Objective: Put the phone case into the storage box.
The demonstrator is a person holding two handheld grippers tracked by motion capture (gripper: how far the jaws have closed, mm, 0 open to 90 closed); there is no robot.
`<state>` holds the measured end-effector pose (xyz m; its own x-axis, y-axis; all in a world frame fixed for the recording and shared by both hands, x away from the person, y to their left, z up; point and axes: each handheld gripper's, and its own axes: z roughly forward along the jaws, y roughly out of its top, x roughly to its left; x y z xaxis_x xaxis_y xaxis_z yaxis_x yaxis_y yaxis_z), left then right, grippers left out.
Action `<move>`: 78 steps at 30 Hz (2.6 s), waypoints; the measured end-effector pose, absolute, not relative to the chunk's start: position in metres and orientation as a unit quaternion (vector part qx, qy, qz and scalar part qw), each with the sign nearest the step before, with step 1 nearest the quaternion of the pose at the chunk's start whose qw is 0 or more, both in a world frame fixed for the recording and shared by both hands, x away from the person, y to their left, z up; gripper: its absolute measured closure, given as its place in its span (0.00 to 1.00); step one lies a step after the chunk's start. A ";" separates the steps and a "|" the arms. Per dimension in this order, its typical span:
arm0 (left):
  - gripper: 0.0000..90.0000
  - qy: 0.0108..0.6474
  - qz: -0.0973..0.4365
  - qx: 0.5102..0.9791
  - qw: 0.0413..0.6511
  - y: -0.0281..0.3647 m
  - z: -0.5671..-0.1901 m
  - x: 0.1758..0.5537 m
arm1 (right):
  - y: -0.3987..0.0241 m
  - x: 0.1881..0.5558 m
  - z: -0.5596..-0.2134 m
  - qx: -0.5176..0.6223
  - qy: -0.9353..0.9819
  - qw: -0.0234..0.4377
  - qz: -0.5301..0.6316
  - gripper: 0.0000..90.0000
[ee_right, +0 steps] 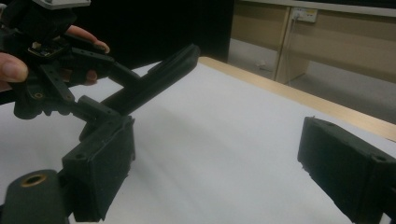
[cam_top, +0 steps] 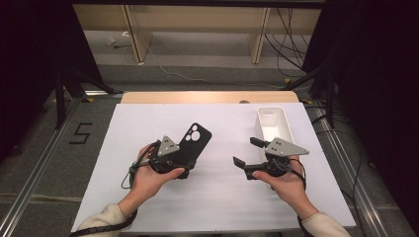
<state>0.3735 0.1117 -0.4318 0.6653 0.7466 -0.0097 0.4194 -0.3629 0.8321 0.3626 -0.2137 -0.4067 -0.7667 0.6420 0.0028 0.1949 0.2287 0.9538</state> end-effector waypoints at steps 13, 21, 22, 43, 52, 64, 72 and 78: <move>0.17 0.355 0.185 0.809 0.431 0.102 -0.433 0.372 | -0.198 0.374 -0.403 0.275 0.757 0.203 0.557 0.15; 0.17 0.351 0.183 0.810 0.432 0.097 -0.434 0.372 | -0.190 0.383 -0.403 0.279 0.757 0.197 0.556 0.15; 0.17 0.350 0.183 0.811 0.432 0.096 -0.434 0.372 | -0.187 0.385 -0.402 0.279 0.758 0.195 0.557 0.15; 0.17 0.329 0.178 0.821 0.431 0.076 -0.437 0.368 | -0.172 0.402 -0.400 0.286 0.755 0.181 0.561 0.16; 0.17 0.323 0.176 0.823 0.433 0.071 -0.438 0.366 | -0.165 0.409 -0.403 0.290 0.757 0.174 0.559 0.16; 0.17 0.317 0.177 0.825 0.432 0.068 -0.438 0.364 | -0.160 0.419 -0.408 0.306 0.754 0.157 0.559 0.18; 0.17 0.318 0.172 0.824 0.437 0.065 -0.438 0.363 | -0.153 0.424 -0.411 0.311 0.758 0.148 0.554 0.19; 0.17 0.315 0.171 0.826 0.435 0.063 -0.437 0.362 | -0.150 0.426 -0.413 0.316 0.760 0.144 0.549 0.21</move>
